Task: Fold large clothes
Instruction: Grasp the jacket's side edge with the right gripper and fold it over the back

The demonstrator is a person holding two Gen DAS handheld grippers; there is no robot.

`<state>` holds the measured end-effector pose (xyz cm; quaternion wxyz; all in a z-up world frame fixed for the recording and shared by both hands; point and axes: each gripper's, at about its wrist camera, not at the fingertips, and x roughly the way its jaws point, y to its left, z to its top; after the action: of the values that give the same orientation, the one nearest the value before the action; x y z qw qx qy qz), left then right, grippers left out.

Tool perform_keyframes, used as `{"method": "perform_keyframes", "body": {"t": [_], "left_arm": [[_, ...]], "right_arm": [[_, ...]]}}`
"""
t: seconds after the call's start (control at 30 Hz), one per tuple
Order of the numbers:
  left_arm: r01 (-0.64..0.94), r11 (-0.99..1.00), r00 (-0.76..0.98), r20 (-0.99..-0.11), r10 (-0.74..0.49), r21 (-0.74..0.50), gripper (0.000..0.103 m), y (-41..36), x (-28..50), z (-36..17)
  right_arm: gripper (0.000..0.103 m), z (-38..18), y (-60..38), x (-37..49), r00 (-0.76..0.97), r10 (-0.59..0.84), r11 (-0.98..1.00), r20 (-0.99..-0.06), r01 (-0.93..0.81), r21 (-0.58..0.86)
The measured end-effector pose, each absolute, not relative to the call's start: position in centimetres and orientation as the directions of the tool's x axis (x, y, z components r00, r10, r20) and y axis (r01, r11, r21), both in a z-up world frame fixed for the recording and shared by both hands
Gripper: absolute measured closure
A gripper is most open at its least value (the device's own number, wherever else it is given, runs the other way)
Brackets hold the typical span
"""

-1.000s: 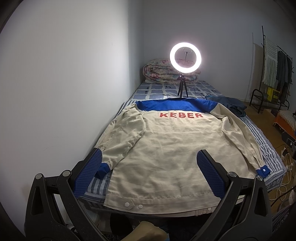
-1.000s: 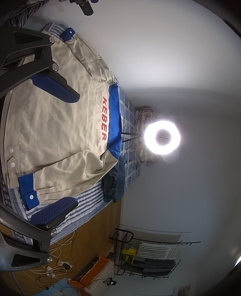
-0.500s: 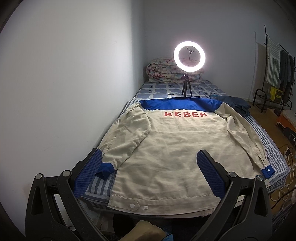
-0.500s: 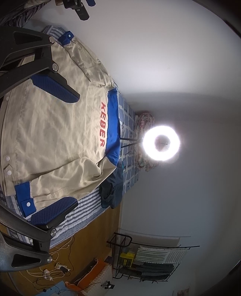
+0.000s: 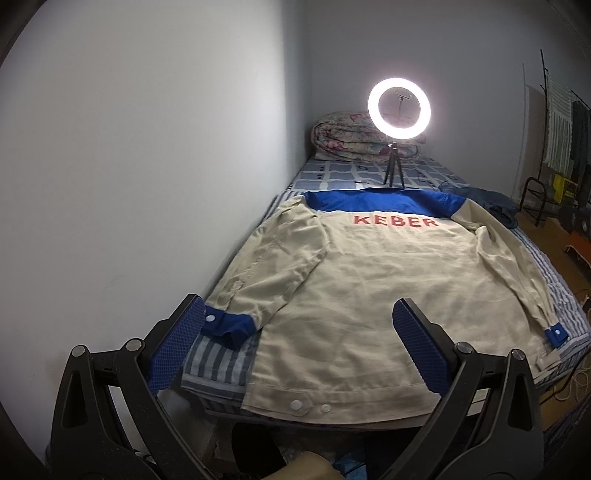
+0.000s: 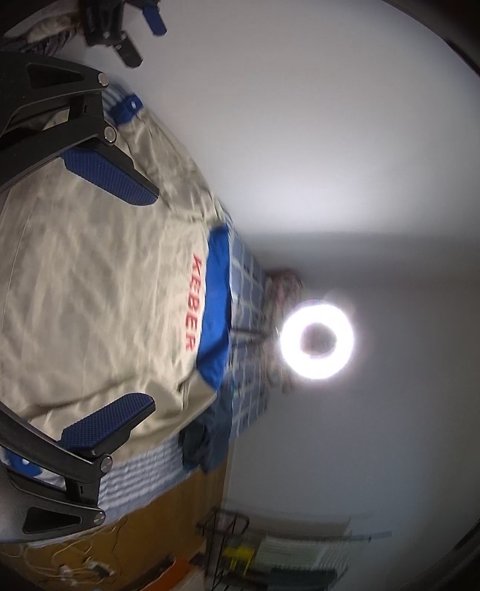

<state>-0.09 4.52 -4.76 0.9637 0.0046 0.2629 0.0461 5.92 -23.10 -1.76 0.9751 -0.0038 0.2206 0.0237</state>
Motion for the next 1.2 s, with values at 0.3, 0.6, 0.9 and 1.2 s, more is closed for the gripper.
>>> {"method": "perform_keyframes", "body": {"t": [0.3, 0.6, 0.9, 1.2], "left_arm": [[-0.078, 0.997, 0.834, -0.548, 0.063, -0.004, 0.016, 6.7, -2.2, -8.5], [-0.111, 0.991, 0.806, -0.591, 0.046, -0.074, 0.036, 10.0, -1.4, -10.6], [-0.136, 0.982, 0.798, -0.601, 0.033, -0.127, 0.036, 12.7, -0.6, -11.3], [-0.161, 0.966, 0.777, -0.629, -0.001, -0.2, 0.036, 14.5, 0.3, -12.2]], "right_arm": [[0.025, -1.4, -17.0, 13.0, 0.777, 0.333, 0.941, -0.535, -0.305, 0.143], [0.046, -4.5, -7.3, 23.1, 0.506, 0.564, 0.821, -0.652, -0.427, 0.379], [0.056, -9.8, -0.3, 33.6, 0.386, 0.582, 0.812, -0.715, -0.328, 0.484], [0.06, -15.3, 6.0, 41.7, 0.299, 0.559, 0.829, -0.774, -0.237, 0.507]]}}
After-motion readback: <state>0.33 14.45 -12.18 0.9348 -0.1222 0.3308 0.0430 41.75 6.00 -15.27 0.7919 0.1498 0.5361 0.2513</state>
